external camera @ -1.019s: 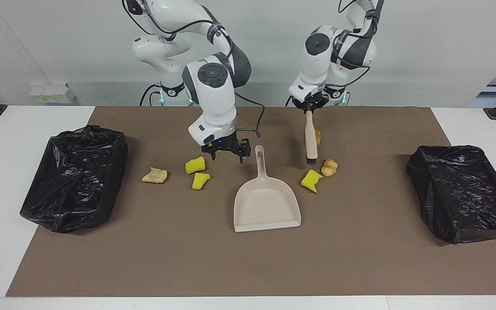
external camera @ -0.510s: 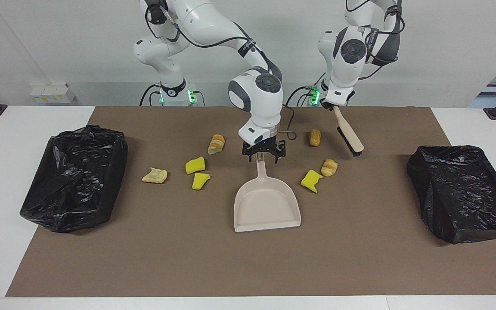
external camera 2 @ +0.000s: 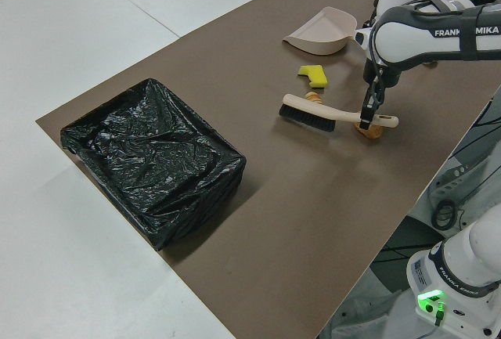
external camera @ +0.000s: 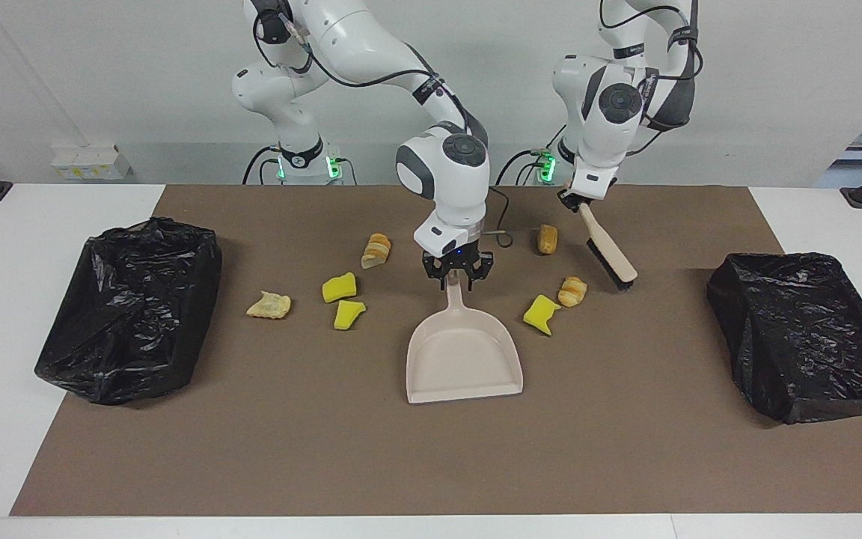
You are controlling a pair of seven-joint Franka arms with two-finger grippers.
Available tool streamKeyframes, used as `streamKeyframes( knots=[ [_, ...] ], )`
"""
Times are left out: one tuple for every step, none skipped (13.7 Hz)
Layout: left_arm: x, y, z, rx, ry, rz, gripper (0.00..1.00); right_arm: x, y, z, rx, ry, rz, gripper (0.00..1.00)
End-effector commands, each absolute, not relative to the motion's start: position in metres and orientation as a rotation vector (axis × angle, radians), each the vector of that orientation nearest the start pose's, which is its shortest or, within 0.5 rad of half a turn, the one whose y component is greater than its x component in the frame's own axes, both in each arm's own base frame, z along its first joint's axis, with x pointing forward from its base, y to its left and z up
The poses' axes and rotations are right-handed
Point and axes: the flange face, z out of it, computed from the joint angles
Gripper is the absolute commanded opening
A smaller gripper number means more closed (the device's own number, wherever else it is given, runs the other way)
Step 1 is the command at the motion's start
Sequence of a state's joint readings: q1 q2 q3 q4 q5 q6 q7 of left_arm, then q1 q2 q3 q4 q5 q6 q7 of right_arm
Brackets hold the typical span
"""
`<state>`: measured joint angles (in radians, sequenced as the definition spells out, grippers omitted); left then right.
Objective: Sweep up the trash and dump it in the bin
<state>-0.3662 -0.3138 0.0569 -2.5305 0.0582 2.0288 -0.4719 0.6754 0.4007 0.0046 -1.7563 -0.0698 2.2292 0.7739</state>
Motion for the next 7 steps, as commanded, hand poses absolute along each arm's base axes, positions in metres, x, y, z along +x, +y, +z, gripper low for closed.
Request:
streamKeyframes(
  knots=[
    [0.441,-0.112,0.377,-3.043,0.101,0.23,0.0,0.506,0.418,0.358,-3.134,0.018,-0.159,0.0],
    [0.455,-0.106,0.378,-3.047,0.241,0.218,0.0,0.509,0.414,0.364,-3.13,0.016,-0.169,0.0],
    [0.468,-0.104,0.38,-3.047,0.393,0.167,0.0,0.511,0.41,0.374,-3.123,-0.017,-0.186,0.0],
    [0.478,-0.104,0.379,-3.034,0.541,0.125,0.0,0.516,0.399,0.388,-3.121,-0.074,-0.199,0.0],
    [0.487,-0.099,0.376,-3.018,0.64,0.119,0.0,0.523,0.379,0.403,-3.136,-0.162,-0.183,0.0],
    [0.497,-0.098,0.373,-2.996,0.733,0.12,0.0,0.531,0.356,0.413,-3.151,-0.263,-0.147,0.0],
    [0.508,-0.099,0.37,-2.974,0.823,0.118,0.0,0.541,0.333,0.423,-3.148,-0.383,-0.142,0.0]
  ],
)
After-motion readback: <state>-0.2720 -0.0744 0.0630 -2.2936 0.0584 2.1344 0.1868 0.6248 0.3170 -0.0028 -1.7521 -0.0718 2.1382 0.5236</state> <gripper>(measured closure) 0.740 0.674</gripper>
